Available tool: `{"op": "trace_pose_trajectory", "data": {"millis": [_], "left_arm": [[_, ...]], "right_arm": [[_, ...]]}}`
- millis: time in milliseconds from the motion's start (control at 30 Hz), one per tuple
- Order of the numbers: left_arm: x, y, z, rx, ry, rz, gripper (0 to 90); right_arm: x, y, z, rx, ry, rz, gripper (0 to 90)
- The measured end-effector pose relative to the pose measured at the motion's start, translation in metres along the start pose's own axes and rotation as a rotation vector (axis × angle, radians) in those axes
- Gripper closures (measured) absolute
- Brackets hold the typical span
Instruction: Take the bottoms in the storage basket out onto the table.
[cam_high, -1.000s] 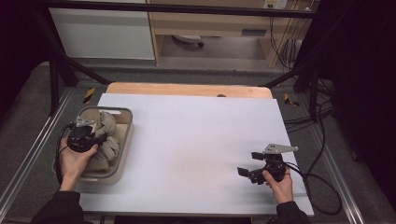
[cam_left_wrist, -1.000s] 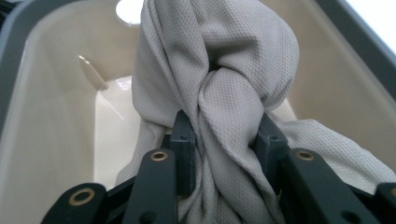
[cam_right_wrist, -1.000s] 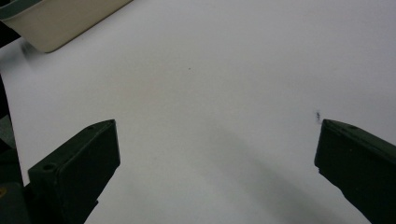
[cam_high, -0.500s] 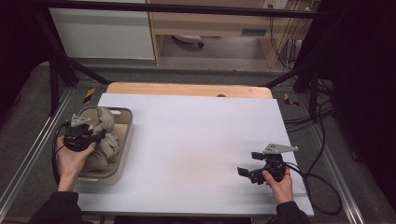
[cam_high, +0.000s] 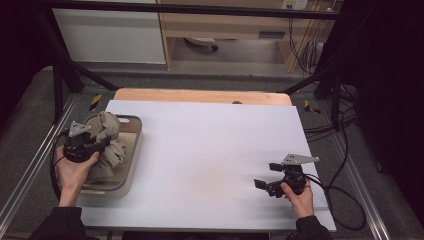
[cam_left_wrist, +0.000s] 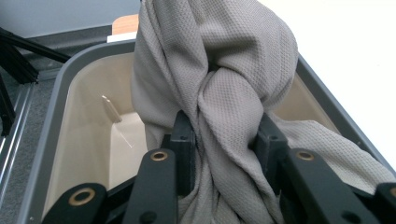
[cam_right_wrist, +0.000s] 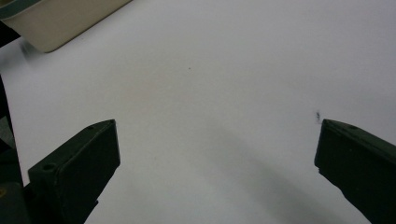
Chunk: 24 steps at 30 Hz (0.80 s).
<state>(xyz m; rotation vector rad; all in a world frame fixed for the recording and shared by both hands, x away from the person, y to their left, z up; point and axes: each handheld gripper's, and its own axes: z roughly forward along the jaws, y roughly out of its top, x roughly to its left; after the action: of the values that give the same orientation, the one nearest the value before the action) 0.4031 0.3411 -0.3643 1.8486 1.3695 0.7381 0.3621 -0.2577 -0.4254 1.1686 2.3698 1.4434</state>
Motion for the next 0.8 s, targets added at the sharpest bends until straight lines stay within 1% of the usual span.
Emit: {"op": "trace_pose_trajectory", "data": {"millis": [367, 800], "left_arm": [[0.000, 0.004, -0.008, -0.036, 0.001, -0.005, 66.5], [-0.002, 0.010, -0.019, -0.083, -0.010, -0.009, 66.5]], "right_arm": [[0.000, 0.000, 0.000, 0.000, 0.000, -0.002, 0.5], [0.000, 0.000, 0.000, 0.000, 0.001, 0.000, 0.5]]}}
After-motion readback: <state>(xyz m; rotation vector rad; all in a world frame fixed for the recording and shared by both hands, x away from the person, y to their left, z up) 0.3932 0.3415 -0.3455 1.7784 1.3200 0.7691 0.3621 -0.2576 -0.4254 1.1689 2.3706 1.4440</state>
